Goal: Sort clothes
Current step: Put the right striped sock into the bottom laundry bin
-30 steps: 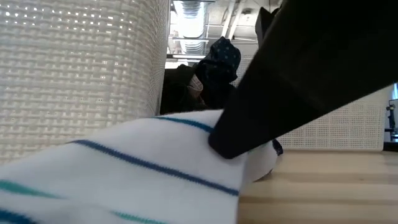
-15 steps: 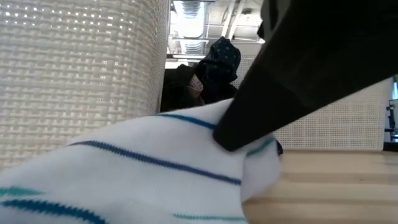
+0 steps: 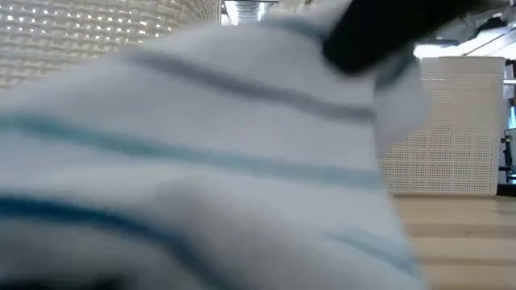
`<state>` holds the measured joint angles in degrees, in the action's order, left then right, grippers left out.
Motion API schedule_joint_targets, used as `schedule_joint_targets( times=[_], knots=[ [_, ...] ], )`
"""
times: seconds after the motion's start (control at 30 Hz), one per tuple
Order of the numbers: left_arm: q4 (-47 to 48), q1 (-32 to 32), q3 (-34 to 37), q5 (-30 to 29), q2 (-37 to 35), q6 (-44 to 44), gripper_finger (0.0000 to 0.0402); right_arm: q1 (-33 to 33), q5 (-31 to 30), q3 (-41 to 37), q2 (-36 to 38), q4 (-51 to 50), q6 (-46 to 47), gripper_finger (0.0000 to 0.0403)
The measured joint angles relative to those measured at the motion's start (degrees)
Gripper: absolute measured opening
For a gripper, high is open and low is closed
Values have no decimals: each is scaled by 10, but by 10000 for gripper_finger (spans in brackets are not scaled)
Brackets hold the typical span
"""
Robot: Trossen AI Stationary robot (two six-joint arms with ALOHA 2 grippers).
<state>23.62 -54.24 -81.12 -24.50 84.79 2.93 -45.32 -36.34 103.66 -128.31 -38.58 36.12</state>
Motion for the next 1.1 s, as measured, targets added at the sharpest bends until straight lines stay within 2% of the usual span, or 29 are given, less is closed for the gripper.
schedule_joint_targets(
  times=[0.33, 0.6, 0.8, 1.1],
  knots=[
    [-17, 37, 0, -1, 0, -36, 227, -31, -84, 130, 0, -157, -1, 1],
    [-96, 67, 0, 15, 29, -100, 227, -53, -165, 232, 0, -267, -1, 0],
    [-123, 97, 0, 15, 45, -110, 227, -63, -207, 299, 1, -332, -3, 0],
    [-185, 136, 0, 33, 53, -122, 227, -68, -272, 313, 29, -340, -35, 1]
  ],
)
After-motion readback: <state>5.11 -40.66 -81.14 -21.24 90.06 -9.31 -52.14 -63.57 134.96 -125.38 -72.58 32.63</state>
